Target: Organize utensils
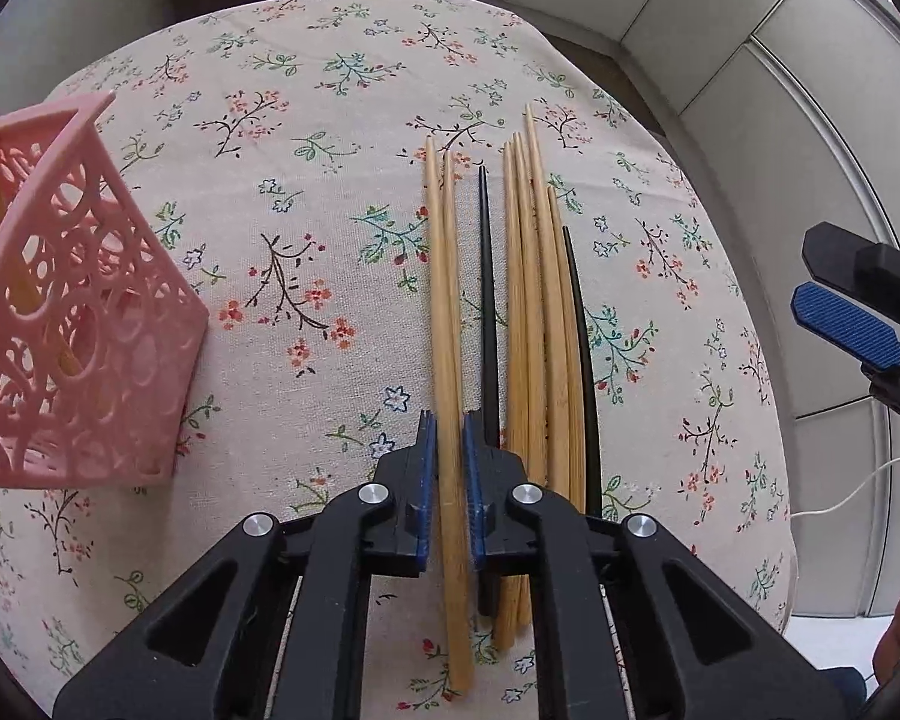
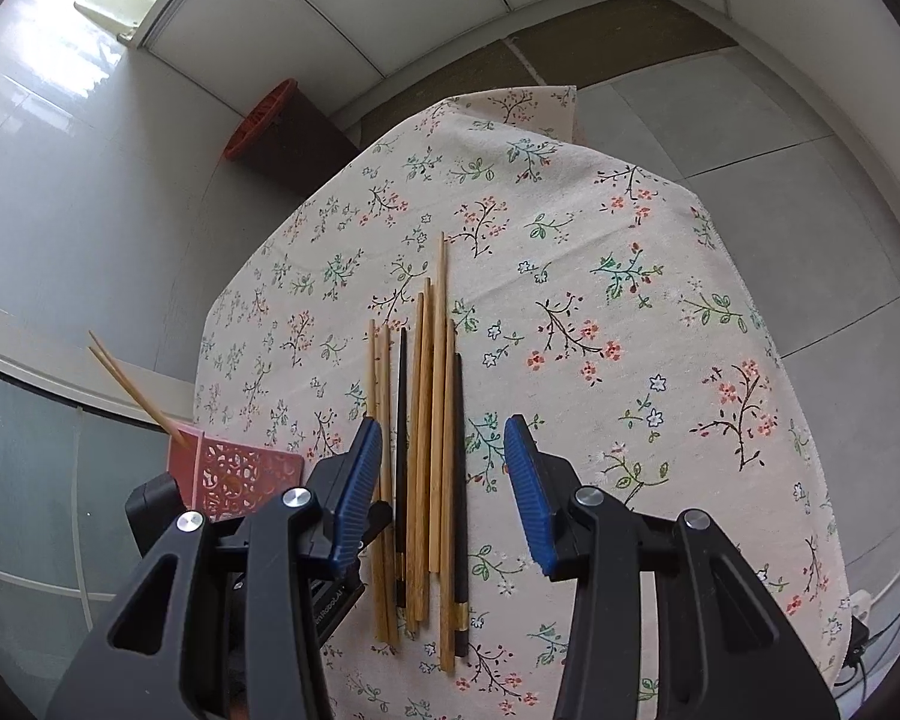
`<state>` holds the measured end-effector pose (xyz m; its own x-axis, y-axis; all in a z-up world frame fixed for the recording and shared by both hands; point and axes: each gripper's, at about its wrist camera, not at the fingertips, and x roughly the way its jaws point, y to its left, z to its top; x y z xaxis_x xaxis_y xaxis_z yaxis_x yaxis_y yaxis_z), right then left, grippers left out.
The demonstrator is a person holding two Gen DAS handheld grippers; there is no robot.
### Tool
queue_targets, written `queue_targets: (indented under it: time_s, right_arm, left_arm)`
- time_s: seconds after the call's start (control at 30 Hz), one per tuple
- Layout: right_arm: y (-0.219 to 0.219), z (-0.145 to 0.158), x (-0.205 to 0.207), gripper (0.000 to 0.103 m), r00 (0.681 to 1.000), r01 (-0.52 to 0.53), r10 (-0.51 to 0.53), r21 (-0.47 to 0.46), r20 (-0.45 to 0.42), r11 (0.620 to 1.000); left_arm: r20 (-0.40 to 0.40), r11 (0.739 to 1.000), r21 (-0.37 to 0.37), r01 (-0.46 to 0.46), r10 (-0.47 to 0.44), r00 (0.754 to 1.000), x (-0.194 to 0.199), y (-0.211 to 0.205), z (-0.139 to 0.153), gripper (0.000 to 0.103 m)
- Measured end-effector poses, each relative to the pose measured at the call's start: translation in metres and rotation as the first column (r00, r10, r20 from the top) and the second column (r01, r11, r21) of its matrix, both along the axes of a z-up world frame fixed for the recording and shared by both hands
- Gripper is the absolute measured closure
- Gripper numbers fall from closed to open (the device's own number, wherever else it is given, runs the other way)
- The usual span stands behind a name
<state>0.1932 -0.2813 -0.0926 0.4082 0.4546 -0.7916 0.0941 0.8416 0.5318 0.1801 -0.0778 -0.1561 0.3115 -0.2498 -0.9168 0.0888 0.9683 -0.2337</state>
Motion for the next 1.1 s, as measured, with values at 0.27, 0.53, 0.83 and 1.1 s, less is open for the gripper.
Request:
queue_targets:
  time_s: [0.27, 0.53, 0.83, 1.1]
  right_arm:
    - [0.001, -0.002, 0.000, 0.060, 1.000, -0.012, 0.012, 0.009, -0.011, 1.000]
    - [0.012, -0.012, 0.002, 0.067, 0.999, -0.035, 0.035, 0.006, -0.039, 0.999]
    - [0.024, -0.022, 0.004, 0.070, 0.995, -0.072, 0.073, 0.012, -0.068, 0.997]
    - [0.026, -0.024, 0.004, 0.070, 0.993, -0.091, 0.091, 0.005, -0.075, 0.996]
  left_arm:
    - [0.016, 1.000, 0.018, -0.007, 0.007, 1.000, 0.004, 0.001, 0.001, 0.091]
    - [0.056, 0.997, 0.079, 0.026, -0.030, 0.998, 0.014, -0.007, -0.002, 0.090]
    - [0.065, 1.000, 0.020, 0.021, -0.023, 0.998, 0.009, 0.003, 0.013, 0.090]
    - [0.014, 1.000, 0.016, -0.001, 0.000, 1.000, 0.012, 0.007, 0.005, 0.079]
